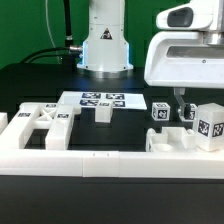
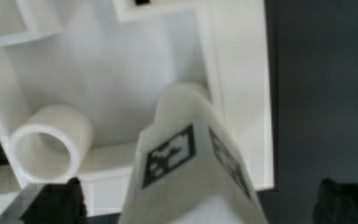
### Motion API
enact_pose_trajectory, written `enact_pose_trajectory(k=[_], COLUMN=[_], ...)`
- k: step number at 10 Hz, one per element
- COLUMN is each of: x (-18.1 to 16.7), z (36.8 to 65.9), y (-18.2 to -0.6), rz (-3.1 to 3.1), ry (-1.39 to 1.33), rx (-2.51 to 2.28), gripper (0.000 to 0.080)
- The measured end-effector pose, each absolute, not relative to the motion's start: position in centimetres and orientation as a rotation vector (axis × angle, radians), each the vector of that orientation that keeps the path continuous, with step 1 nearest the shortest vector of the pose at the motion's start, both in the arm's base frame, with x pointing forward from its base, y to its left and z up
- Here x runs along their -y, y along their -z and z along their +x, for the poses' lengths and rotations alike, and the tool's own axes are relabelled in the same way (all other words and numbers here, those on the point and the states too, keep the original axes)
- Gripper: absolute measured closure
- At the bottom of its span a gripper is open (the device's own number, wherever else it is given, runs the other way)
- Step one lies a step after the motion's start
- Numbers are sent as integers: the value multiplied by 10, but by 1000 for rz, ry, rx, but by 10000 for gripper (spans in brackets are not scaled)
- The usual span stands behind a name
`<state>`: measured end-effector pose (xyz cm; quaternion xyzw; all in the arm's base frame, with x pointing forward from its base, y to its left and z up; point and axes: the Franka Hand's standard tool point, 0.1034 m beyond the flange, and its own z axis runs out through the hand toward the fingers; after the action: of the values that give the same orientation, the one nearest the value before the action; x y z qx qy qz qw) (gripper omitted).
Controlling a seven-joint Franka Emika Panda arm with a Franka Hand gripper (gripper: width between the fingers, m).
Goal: Assemble chair
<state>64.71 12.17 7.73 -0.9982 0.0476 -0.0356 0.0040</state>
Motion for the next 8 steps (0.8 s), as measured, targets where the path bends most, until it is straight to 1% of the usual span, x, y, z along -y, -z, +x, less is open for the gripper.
enact_pose_trajectory(k=[4, 5, 6, 7, 8], x=[-117, -116, -116, -115, -116], z=[650, 650, 650, 650, 650], y=[-78, -78, -78, -78, -79], rz=[-3099, -3076, -3089, -3091, -3096], ry=[118, 117, 118, 118, 119], rx=[566, 712, 647, 638, 605], gripper=[151, 237, 373, 373, 508])
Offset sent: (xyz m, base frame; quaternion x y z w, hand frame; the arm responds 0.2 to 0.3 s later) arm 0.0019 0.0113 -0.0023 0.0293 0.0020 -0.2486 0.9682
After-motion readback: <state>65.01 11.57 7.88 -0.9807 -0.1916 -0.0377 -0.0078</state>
